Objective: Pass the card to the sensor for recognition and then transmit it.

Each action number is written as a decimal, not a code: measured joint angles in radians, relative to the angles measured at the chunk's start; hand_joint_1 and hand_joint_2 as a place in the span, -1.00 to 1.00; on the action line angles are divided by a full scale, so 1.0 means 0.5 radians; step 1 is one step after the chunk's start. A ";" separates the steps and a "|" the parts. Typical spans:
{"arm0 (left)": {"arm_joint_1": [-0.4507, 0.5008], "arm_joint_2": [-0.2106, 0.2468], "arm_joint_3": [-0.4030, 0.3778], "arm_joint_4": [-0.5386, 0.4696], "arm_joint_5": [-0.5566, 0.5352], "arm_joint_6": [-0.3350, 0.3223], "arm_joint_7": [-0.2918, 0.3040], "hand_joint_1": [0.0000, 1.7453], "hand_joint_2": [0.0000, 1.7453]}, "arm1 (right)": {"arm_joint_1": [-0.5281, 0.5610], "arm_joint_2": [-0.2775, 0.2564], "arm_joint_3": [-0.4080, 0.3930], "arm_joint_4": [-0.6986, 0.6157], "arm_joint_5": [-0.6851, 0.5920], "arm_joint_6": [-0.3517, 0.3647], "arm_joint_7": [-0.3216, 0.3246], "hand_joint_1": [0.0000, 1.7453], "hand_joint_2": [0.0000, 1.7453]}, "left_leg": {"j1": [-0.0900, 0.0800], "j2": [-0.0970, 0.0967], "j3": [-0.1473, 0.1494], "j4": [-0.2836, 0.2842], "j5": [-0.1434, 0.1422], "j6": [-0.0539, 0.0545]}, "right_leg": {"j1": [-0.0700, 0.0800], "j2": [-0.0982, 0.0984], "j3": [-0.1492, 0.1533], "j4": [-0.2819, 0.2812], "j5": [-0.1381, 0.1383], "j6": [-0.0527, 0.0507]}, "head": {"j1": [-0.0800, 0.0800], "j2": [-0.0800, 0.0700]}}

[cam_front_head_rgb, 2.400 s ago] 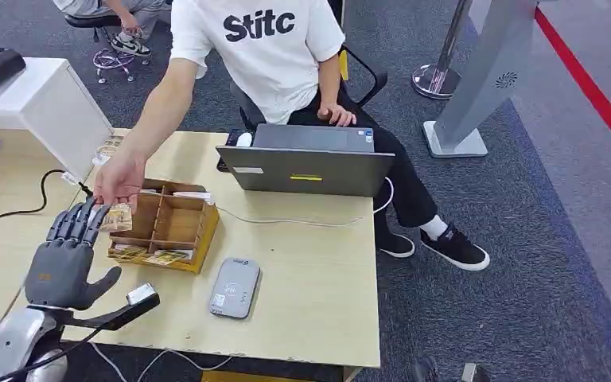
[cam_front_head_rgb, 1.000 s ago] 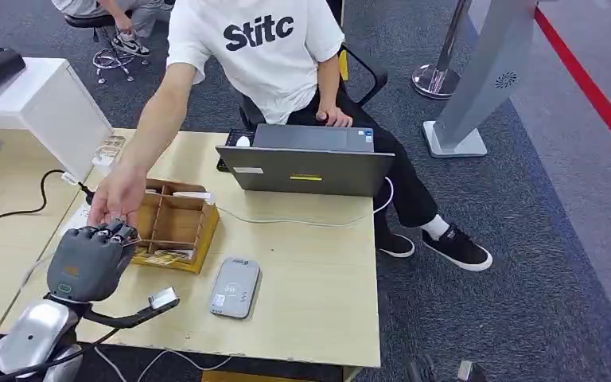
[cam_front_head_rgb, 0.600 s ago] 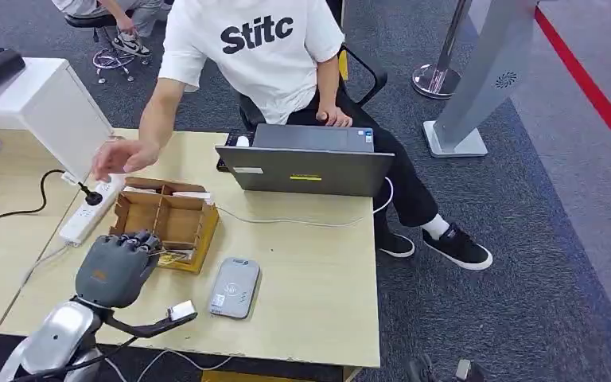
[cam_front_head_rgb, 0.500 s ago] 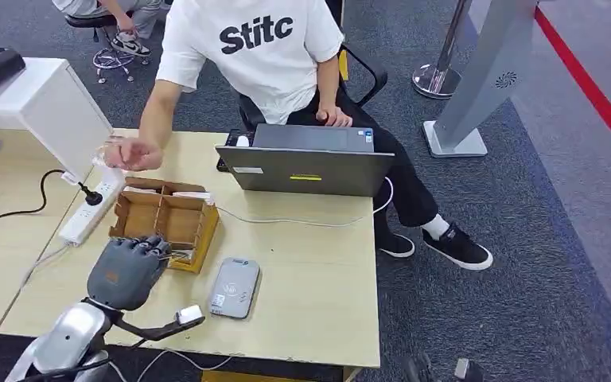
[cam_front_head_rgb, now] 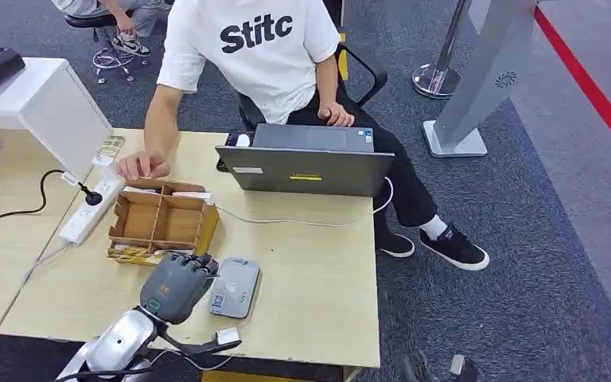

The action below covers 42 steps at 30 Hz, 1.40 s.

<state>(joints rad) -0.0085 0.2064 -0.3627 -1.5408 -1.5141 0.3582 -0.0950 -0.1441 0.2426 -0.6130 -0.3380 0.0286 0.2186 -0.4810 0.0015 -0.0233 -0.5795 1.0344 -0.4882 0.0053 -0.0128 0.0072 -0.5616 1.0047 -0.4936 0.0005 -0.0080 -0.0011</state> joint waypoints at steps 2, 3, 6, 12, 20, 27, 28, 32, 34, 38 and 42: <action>-0.013 -0.024 -0.031 0.015 0.000 0.000 0.000 1.00 1.00 | -0.001 0.000 0.012 0.004 -0.002 -0.001 0.001 -1.00 1.00 | 0.000 0.000 0.000 0.000 0.000 0.000 | 0.000 0.000 0.000 0.000 0.000 0.000 | 0.000 0.001; -0.022 -0.031 -0.045 0.024 0.000 0.001 0.000 1.00 1.00 | -0.001 0.000 0.018 0.005 -0.002 -0.002 0.001 -1.00 1.00 | 0.000 0.000 0.000 0.000 0.000 0.000 | 0.000 0.000 0.000 0.000 0.000 0.000 | 0.001 0.001; -0.041 -0.057 -0.077 0.047 0.000 0.001 0.000 1.00 1.00 | -0.002 0.000 0.034 0.007 -0.004 -0.003 0.002 -1.00 1.00 | 0.000 0.000 0.000 0.000 0.000 0.000 | 0.000 0.000 0.000 0.000 0.000 0.000 | 0.000 0.001; -0.070 -0.086 -0.118 0.115 0.001 -0.030 0.000 1.00 1.00 | -0.003 0.001 0.047 0.010 -0.013 -0.003 0.006 -1.00 1.00 | 0.000 0.000 0.000 0.000 0.000 0.000 | 0.000 0.000 0.000 0.000 0.000 0.000 | 0.001 0.000; -0.101 -0.112 -0.163 0.322 0.032 -0.208 0.056 1.00 1.00 | -0.010 0.006 0.086 0.012 -0.036 -0.003 0.021 -1.00 1.00 | 0.000 -0.001 0.000 0.000 0.000 0.000 | 0.000 -0.001 0.001 0.000 0.000 0.000 | 0.000 0.000; -0.119 -0.118 -0.167 0.398 0.050 -0.256 0.066 1.00 1.00 | -0.011 0.006 0.096 0.012 -0.037 -0.003 0.027 -1.00 1.00 | 0.000 0.000 0.001 0.000 0.000 0.000 | 0.000 0.000 0.001 0.000 0.001 -0.001 | 0.000 0.000; -0.116 -0.118 -0.167 0.409 0.052 -0.256 0.066 1.00 1.00 | -0.011 0.006 0.096 0.012 -0.037 -0.003 0.027 -1.00 1.00 | 0.001 0.000 0.001 0.000 0.000 0.000 | 0.000 0.000 0.001 0.000 0.001 -0.001 | 0.000 0.001; -0.118 -0.119 -0.167 0.415 0.054 -0.256 0.066 1.00 1.00 | -0.012 0.006 0.096 0.012 -0.037 -0.003 0.027 -1.00 1.00 | 0.000 -0.001 0.000 0.000 0.000 0.000 | 0.000 -0.001 0.001 0.000 0.001 -0.001 | 0.000 0.000; -0.119 -0.120 -0.167 0.417 0.054 -0.255 0.066 1.00 1.00 | -0.012 0.006 0.096 0.012 -0.037 -0.003 0.027 -1.00 1.00 | 0.000 -0.001 0.000 0.000 0.000 0.000 | 0.000 -0.001 0.001 0.000 0.001 -0.001 | 0.001 0.000; -0.121 -0.119 -0.167 0.420 0.056 -0.252 0.080 1.00 1.00 | -0.012 0.006 0.096 0.012 -0.041 -0.003 0.027 -1.00 1.00 | 0.000 -0.001 0.000 0.000 0.000 0.000 | 0.000 -0.001 0.001 0.000 0.001 -0.001 | 0.001 0.000; -0.116 -0.105 -0.163 0.394 0.066 -0.174 0.134 1.00 1.00 | -0.008 0.006 0.096 0.012 -0.065 -0.003 0.021 -1.00 1.00 | 0.000 -0.001 0.000 0.000 0.001 0.000 | 0.000 -0.001 0.001 0.000 0.001 -0.001 | 0.000 0.000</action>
<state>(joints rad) -0.0666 0.1541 -0.4444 -1.3440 -1.4813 0.2713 -0.0278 -0.1483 0.2457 -0.5650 -0.3319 -0.0038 0.2171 -0.4707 0.0017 -0.0236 -0.5794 1.0344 -0.4880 0.0051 -0.0127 0.0067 -0.5613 1.0048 -0.4932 0.0002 -0.0080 -0.0011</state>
